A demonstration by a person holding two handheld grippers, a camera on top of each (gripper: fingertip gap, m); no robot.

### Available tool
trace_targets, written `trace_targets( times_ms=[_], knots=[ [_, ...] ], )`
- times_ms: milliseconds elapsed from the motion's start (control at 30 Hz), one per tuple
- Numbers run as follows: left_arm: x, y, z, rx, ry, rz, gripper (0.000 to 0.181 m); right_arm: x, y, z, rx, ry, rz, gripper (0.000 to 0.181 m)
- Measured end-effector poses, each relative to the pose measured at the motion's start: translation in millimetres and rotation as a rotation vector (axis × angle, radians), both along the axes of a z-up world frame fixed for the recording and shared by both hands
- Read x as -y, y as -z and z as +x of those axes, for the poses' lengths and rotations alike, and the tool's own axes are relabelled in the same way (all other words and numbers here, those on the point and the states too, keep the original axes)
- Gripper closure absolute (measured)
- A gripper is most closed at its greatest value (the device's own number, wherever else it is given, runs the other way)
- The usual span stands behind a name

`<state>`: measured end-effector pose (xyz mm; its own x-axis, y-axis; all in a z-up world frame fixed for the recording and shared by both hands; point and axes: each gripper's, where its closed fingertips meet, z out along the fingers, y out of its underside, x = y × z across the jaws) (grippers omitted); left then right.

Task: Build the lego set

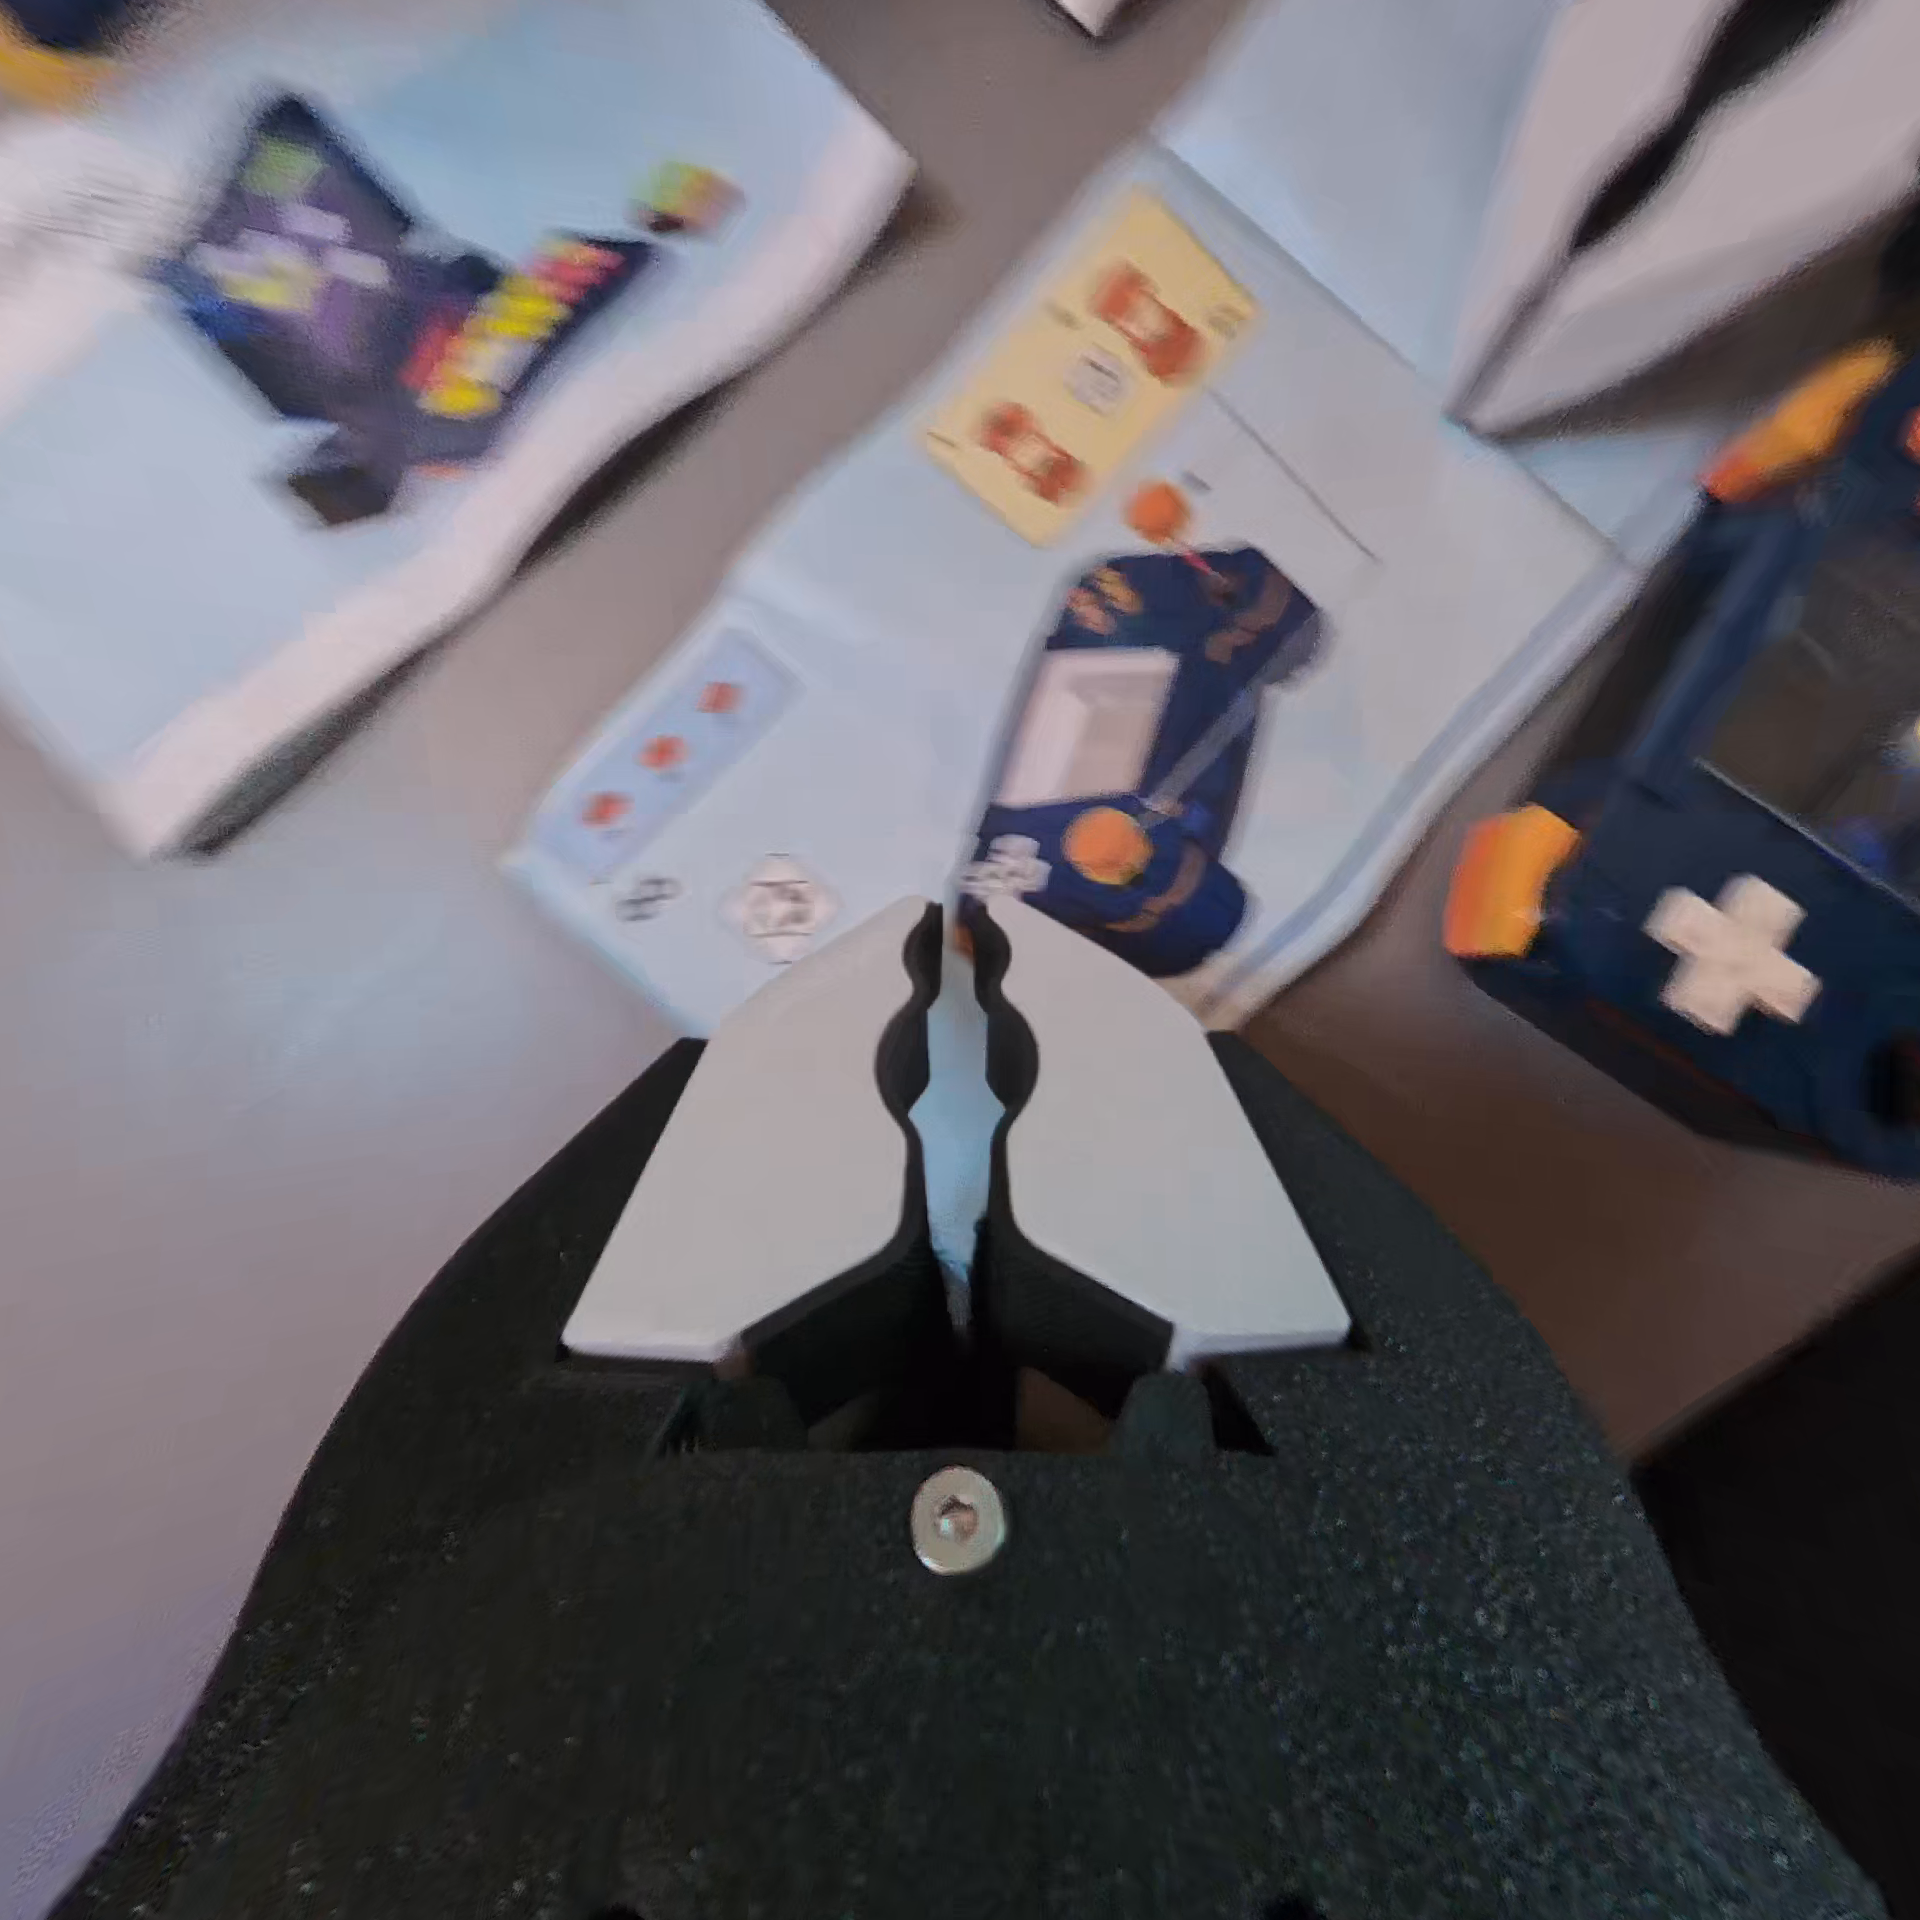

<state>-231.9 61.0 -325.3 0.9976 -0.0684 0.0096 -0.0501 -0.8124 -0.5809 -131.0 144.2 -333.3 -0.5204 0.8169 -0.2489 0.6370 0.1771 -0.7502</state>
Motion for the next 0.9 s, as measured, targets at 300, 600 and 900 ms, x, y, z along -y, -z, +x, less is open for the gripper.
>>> trace_targets(
  times_ms=[300, 600, 900],
  knots=[
    [-27, -56, -34, -0.081, -0.139, 0.548, 0.171, 0, 0, 2, -0.023, -0.021, 0.036, 0.181],
    [-27, -77, -53, -0.134, -0.335, 0.844, 0.168, 0, 0, 2, -0.029, -0.021, 0.045, 0.181],
    [-10, -94, -68, -0.239, -0.412, 0.997, 0.171, -1, 0, 2, -0.031, -0.021, 0.044, 0.181]
  ],
)
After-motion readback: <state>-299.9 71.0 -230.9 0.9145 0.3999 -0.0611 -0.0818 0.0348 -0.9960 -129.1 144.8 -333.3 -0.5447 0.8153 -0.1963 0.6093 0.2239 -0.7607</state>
